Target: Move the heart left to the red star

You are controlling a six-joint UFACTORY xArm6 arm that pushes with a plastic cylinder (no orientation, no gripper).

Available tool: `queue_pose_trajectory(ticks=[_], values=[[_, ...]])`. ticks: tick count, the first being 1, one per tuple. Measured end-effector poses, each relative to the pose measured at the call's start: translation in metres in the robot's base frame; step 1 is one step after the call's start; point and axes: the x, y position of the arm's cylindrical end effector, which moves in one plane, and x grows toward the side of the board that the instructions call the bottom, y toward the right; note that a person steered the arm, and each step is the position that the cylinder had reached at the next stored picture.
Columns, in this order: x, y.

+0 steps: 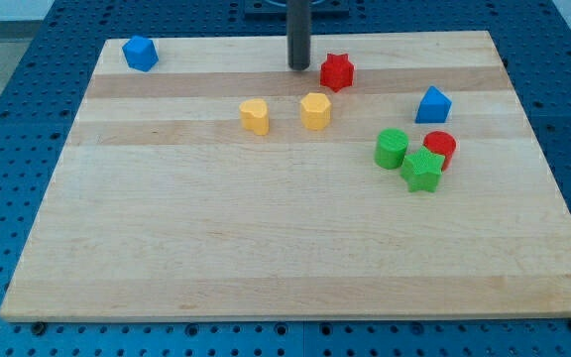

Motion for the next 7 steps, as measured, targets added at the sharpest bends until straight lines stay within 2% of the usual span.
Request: queue_pose_trajectory(ticks=[1,3,4,5,7], values=[[0.040,-0.031],[0.072,-0.095],[0.116,-0.086],[0.133,-0.071],[0.086,-0.053]])
